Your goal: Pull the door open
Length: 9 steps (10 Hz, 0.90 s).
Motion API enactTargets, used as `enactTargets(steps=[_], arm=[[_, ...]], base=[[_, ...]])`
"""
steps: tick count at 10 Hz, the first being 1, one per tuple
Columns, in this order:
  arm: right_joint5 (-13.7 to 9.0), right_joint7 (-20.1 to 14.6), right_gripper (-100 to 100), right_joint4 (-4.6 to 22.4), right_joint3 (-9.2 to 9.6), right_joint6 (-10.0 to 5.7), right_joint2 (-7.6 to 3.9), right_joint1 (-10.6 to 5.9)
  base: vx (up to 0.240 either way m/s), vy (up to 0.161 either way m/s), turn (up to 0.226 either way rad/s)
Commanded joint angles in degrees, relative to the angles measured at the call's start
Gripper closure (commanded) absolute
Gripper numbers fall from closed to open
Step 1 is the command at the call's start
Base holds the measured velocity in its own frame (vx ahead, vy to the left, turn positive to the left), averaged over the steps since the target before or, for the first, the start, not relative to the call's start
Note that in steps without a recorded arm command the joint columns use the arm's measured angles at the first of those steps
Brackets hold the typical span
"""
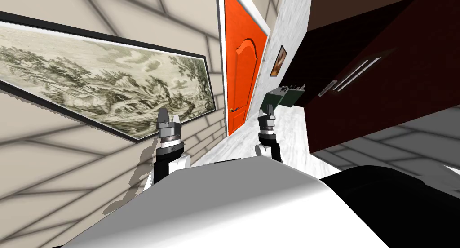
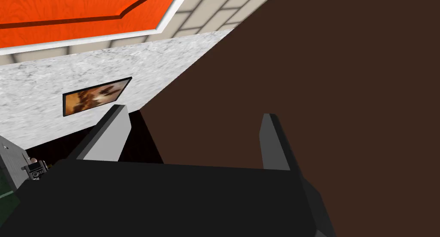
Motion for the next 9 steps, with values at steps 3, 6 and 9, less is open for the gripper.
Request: enactTargets(steps=[3, 6, 9], arm=[[0.05, -0.95, -100, 3.92, 0.15, -0.53, -1.08, -1.24], [0.12, -2.19, -100, 9.02, 0.35, -1.23, -2.44, -2.84], [0.21, -3.79, -100, 15.39, 0.61, -2.12, -4.15, -4.91]], base=[[0.042, -0.035, 0.108], [0.074, -0.076, 0.134], [0.073, -0.085, 0.184]])
